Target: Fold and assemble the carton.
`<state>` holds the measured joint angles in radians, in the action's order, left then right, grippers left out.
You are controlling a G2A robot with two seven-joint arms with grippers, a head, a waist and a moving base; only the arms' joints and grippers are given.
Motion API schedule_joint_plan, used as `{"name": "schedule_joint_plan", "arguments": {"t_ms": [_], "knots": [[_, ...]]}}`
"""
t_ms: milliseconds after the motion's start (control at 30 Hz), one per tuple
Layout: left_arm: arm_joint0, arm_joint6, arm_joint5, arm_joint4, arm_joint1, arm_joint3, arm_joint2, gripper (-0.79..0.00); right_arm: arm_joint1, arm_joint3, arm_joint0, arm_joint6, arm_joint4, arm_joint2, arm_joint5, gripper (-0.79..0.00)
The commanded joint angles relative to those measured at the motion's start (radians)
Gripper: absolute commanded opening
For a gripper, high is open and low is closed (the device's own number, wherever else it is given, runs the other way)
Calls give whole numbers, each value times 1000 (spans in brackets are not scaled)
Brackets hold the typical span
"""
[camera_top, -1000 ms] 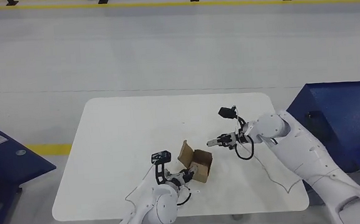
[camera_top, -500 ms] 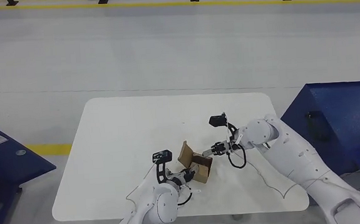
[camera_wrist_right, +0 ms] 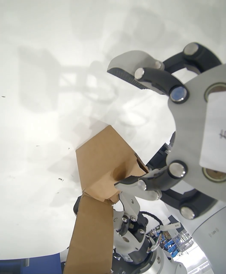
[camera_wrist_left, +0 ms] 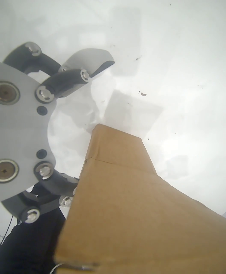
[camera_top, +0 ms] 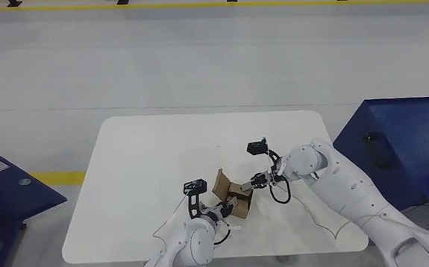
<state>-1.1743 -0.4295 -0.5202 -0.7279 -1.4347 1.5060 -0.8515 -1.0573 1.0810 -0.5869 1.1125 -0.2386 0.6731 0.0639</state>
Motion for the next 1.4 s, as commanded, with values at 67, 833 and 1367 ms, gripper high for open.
{"name": "schedule_joint_plan", "arguments": {"t_ms": [67, 833, 1367], "knots": [[-1, 4, 2, 3, -2, 2, -8, 0, -6, -4, 0, 2, -5, -3, 3, 0], [-193, 196, 152, -48, 24, 360, -159, 0, -6, 32, -19, -14, -33, 60, 4, 0], [-72, 50, 88, -61, 25, 159, -258, 0, 125, 82, -167, 140, 22, 396, 70, 0]]}}
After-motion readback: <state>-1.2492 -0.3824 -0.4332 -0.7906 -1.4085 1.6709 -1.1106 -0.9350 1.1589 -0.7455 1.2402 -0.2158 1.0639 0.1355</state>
